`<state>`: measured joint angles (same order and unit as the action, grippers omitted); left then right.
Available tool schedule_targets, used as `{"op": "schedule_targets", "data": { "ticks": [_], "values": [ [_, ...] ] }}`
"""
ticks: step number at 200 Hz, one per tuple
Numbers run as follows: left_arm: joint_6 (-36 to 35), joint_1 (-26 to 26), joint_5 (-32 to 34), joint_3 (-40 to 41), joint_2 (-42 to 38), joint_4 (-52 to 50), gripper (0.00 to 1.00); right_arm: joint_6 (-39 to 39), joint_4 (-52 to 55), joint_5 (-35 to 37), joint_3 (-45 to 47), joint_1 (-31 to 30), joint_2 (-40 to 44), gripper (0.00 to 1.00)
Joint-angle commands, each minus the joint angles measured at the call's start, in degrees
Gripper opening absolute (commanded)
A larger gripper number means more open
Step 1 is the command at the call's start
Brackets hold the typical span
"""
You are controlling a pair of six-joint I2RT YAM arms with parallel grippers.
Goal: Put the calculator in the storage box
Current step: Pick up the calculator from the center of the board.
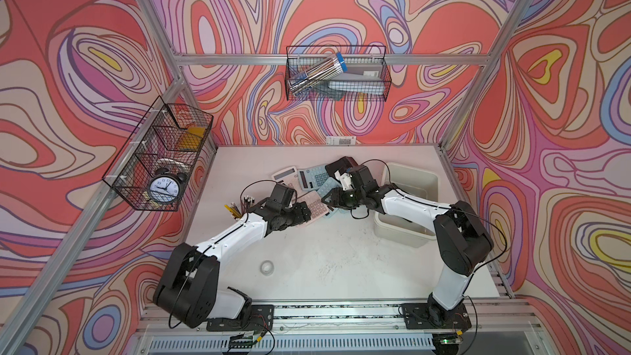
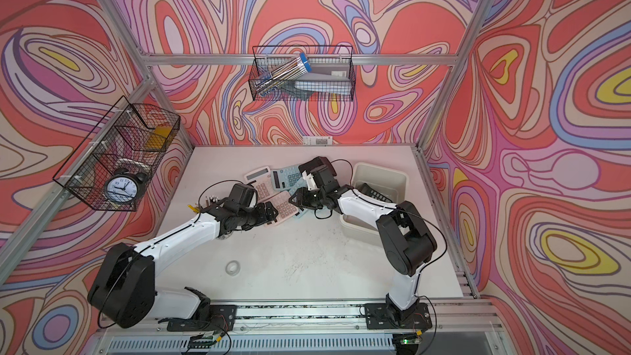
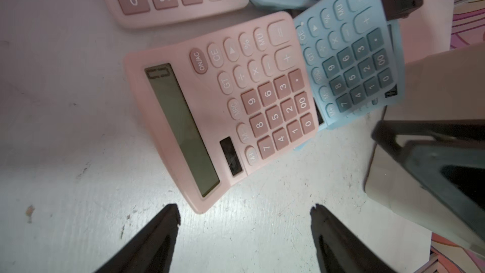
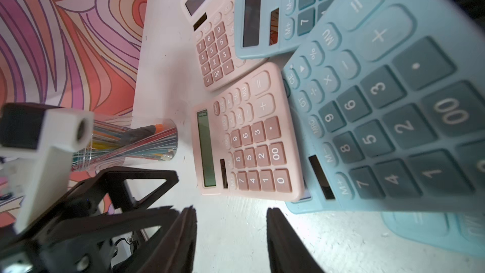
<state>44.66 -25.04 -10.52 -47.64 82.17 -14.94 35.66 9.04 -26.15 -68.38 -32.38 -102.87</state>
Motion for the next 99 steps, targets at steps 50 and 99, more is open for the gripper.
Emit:
{"op": "schedule_targets", "data": {
  "ticks": [50, 99],
  "values": [
    [4.4, 0.4, 1.4, 1.2, 5.0, 8.1, 0.83, -2.6, 1.1, -0.9, 4.5, 2.0, 7.0, 0.46],
    [4.3, 0.4, 5.3, 3.2, 1.8, 5.9, 0.84, -3.4, 2.0, -1.3, 5.3, 2.7, 9.1, 0.46]
  ]
}}
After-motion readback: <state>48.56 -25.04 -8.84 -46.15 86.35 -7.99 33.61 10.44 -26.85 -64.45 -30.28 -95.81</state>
